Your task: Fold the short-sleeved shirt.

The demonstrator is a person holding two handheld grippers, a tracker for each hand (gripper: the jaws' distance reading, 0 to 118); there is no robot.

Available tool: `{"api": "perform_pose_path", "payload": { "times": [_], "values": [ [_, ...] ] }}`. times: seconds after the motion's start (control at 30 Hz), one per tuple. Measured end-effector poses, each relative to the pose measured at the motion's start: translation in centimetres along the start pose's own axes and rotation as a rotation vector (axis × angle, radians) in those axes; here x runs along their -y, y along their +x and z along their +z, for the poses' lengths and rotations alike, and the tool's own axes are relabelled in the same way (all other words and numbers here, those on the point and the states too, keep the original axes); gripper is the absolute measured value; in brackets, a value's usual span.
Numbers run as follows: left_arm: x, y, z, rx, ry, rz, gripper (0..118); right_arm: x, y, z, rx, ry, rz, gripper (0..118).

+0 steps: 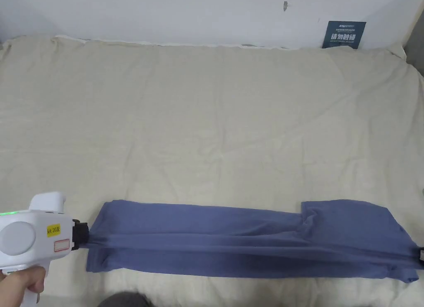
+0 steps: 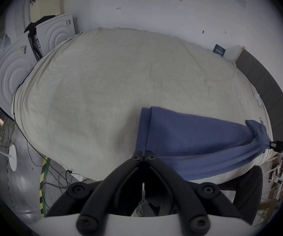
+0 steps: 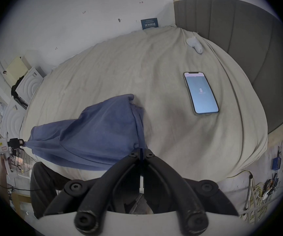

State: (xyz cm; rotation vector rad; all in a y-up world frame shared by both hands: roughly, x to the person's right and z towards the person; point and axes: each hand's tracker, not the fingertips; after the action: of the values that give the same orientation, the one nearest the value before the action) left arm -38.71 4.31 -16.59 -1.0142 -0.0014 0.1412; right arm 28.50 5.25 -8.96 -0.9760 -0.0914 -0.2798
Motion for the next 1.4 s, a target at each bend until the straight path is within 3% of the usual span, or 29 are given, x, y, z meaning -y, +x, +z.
{"api": "perform_pose_path", "payload": {
  "times": [0.43, 0.47, 0.5, 0.53, 0.57, 0.6, 0.7, 0.77, 0.8, 0.83, 0.87, 0.9, 0.97, 1.1, 1.17, 1.27, 1.3, 1.37, 1.4],
  "values": [
    [3.6, -1.3, -3.1, 0.008, -0.101, 0.065, 1, 1.4, 0.0, -2.6, 0.066, -0.094, 0.033, 5],
    [3.7, -1.3, -3.2, 0.005, -0.092, 0.064, 15, 1.4, -0.1, -2.5, 0.101, -0.095, 0.043, 28],
    [3.6, -1.3, -3.2, -0.036, -0.073, 0.071, 67, 1.4, -0.4, -2.4, 0.166, -0.093, 0.059, 77],
    [3.6, -1.9, -3.7, -0.036, -0.068, 0.077, 107, 1.4, -0.3, -2.1, 0.173, -0.083, 0.078, 104],
    [3.4, -2.4, -3.8, -0.027, -0.078, 0.076, 118, 1.5, -0.2, -1.5, 0.146, -0.072, 0.081, 109],
    [3.0, -2.9, -3.2, 0.026, 0.003, 0.078, 111, 1.5, -0.5, -0.5, 0.150, -0.045, 0.070, 108],
    [1.7, -4.2, -1.5, 0.004, -0.038, 0.124, 111, 0.8, -1.1, 2.2, 0.122, -0.022, 0.024, 108],
    [0.8, -4.9, -1.2, 0.023, -0.027, 0.121, 104, 0.7, -2.2, 3.3, 0.116, 0.025, 0.024, 101],
    [0.3, -5.1, -1.1, 0.051, -0.044, 0.119, 59, 0.7, -3.0, 3.9, 0.112, 0.047, 0.030, 93],
    [0.0, -5.3, -1.1, 0.114, -0.032, 0.117, 2, 0.6, -3.7, 4.2, 0.092, 0.056, 0.034, 77],
    [-0.5, -5.5, -1.6, 0.165, -0.045, 0.111, 0, 0.5, -4.6, 4.4, 0.070, 0.072, 0.045, 49],
    [-0.6, -5.9, -2.1, 0.174, -0.068, 0.135, 0, 0.5, -5.5, 4.6, 0.057, 0.082, 0.060, 0],
    [-1.9, -6.2, -3.4, 0.262, -0.072, 0.171, 0, 0.4, -7.2, 4.8, 0.102, 0.154, 0.074, 0],
    [-3.0, -6.6, -5.7, 0.372, -0.130, 0.255, 0, -0.3, -9.9, 4.6, 0.057, 0.119, 0.068, 0],
    [-4.0, -7.3, -6.9, 0.338, -0.112, 0.204, 0, -0.4, -11.0, 4.4, 0.057, 0.111, 0.083, 0],
    [-4.3, -7.2, -8.2, 0.409, -0.179, 0.165, 0, -0.7, -11.6, 3.5, 0.044, 0.095, 0.079, 0],
    [-4.5, -7.3, -8.7, 0.437, -0.204, 0.164, 11, -0.7, -11.9, 3.4, 0.051, 0.093, 0.080, 0],
    [-4.4, -7.2, -9.2, 0.491, -0.213, 0.167, 94, -0.9, -11.7, 2.7, 0.049, 0.081, 0.076, 0],
    [-4.4, -7.5, -9.4, 0.521, -0.226, 0.165, 118, -0.9, -11.8, 2.6, 0.046, 0.078, 0.070, 0]
  ]
}}
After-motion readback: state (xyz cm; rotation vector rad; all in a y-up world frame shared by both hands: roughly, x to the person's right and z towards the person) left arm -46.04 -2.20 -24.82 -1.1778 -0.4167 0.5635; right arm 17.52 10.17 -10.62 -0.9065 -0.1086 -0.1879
